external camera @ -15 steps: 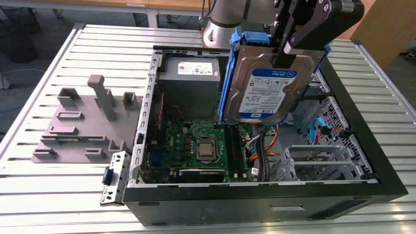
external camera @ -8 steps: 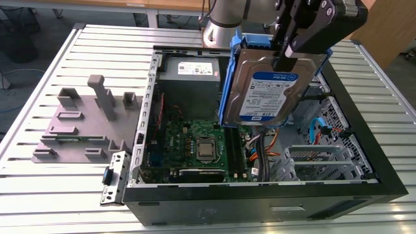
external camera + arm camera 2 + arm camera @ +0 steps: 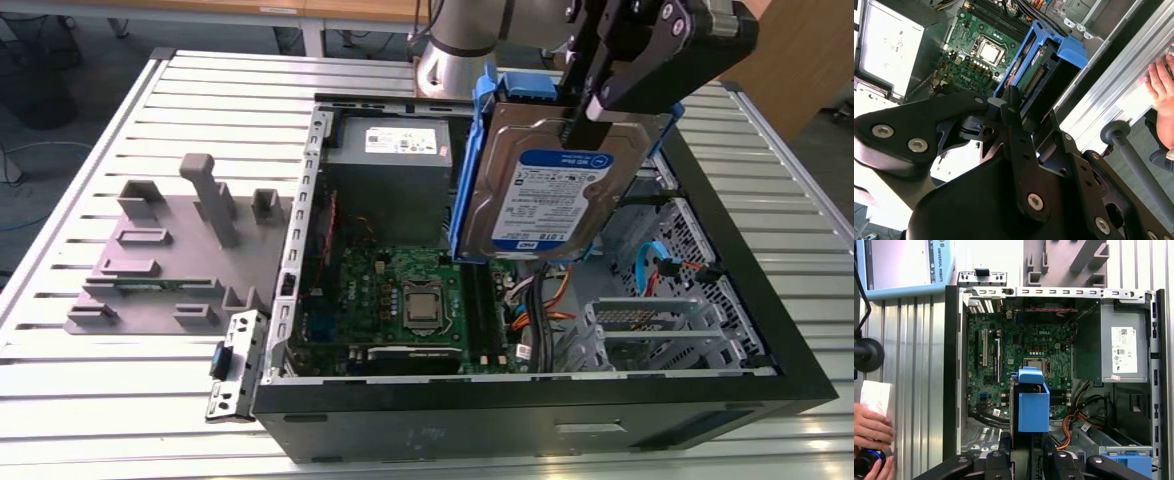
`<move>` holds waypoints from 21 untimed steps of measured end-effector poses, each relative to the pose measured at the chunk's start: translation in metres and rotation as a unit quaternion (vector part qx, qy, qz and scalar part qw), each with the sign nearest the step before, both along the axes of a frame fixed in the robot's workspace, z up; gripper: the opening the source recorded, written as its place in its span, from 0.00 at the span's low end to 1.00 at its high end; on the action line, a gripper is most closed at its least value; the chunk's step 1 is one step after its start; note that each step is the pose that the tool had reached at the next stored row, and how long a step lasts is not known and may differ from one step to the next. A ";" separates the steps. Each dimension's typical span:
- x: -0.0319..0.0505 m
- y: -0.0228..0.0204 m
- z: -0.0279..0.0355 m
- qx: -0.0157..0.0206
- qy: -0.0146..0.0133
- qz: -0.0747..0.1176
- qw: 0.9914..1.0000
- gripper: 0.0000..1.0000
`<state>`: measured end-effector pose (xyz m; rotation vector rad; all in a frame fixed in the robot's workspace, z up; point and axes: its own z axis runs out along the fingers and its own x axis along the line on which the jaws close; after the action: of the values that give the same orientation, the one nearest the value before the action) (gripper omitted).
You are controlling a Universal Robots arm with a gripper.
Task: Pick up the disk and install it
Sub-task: 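Pick up the disk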
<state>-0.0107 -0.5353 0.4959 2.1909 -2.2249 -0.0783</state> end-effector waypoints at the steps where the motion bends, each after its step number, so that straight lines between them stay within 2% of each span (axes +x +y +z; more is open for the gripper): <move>1: 0.0000 -0.0003 0.0000 0.000 0.000 0.000 1.000 0.35; 7: 0.0000 -0.0047 -0.0001 0.000 0.000 0.005 1.000 0.35; 14: 0.0001 -0.0128 -0.0008 0.000 0.000 0.009 1.000 0.35; 17: 0.0002 -0.0171 -0.0015 0.000 0.000 0.010 1.000 0.35; 21: 0.0010 -0.0271 -0.0039 0.000 0.000 0.010 1.000 0.35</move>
<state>-0.0097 -0.5624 0.4920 2.2128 -2.2025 -0.0781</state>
